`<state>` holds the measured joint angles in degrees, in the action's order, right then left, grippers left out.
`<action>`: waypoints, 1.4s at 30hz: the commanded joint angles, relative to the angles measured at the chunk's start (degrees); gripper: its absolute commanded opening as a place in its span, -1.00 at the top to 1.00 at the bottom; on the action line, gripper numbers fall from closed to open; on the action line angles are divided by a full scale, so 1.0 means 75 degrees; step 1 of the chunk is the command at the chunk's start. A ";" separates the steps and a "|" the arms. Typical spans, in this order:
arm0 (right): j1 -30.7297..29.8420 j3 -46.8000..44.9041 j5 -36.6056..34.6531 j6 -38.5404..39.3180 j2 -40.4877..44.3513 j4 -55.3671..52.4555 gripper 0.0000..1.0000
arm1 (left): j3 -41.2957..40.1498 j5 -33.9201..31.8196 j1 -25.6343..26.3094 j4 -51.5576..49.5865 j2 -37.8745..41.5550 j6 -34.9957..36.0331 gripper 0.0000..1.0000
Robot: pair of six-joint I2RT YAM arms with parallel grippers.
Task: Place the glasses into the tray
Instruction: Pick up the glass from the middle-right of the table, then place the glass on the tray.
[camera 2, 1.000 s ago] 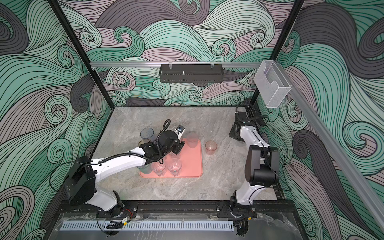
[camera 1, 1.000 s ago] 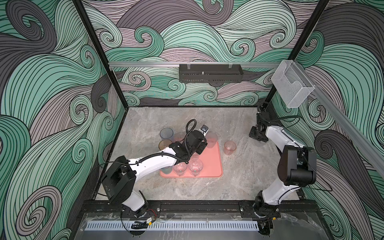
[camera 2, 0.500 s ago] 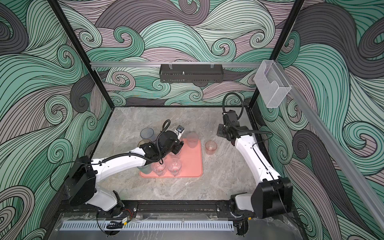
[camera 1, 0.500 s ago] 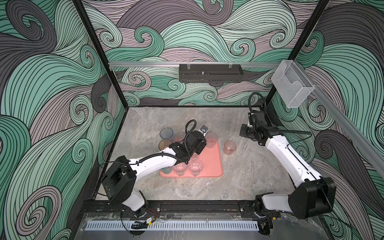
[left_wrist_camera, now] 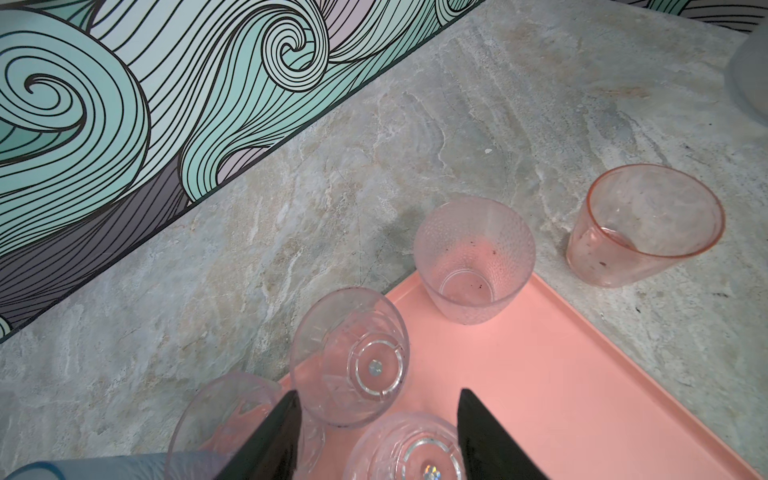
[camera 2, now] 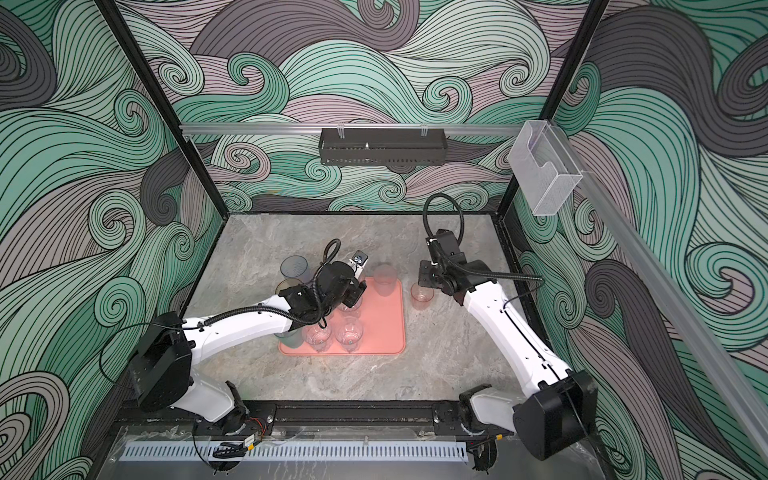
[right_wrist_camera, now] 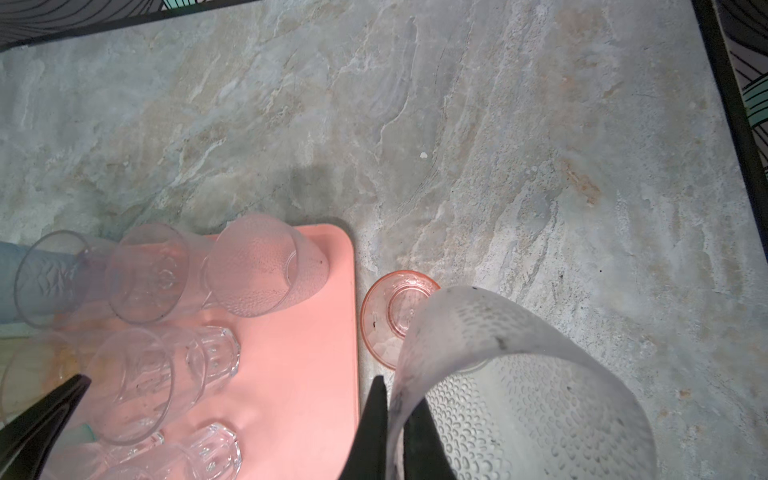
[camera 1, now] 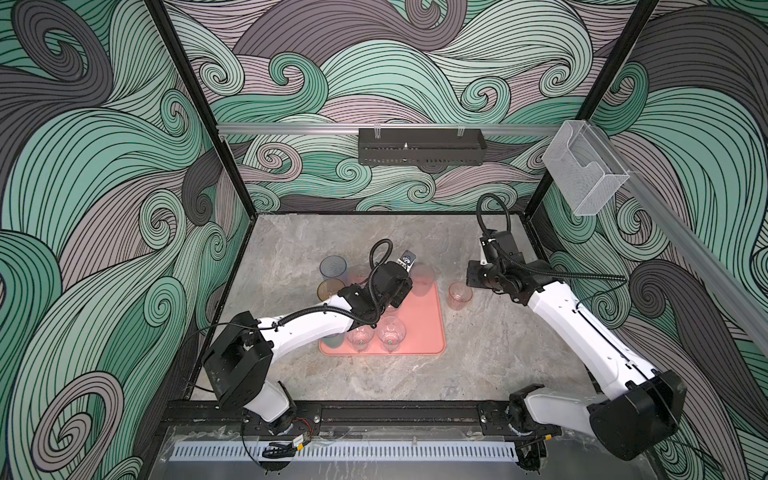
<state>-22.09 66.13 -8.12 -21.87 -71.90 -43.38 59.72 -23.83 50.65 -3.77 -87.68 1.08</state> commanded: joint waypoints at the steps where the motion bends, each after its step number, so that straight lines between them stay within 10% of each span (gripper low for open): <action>1: -0.0110 -0.0120 0.0046 -0.0204 0.0182 -0.0142 1.00 | -0.0041 -0.0173 0.0037 0.0207 -0.0039 0.0068 -0.25; 25: -0.1615 -0.0063 -0.0334 -0.0646 0.0155 -0.0318 1.00 | 0.0435 -0.0253 -0.0124 -0.1370 0.1182 -0.0506 -0.25; 42: -0.3360 -0.0085 -0.0475 -0.0880 -0.0753 0.0153 1.00 | -0.1410 -0.0302 -0.0373 -0.1343 0.3149 -0.1281 -0.24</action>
<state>-45.54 65.10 -10.50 -27.75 -75.46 -43.86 49.01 -25.02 48.18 -14.26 -65.36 -7.14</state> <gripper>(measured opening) 0.076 0.622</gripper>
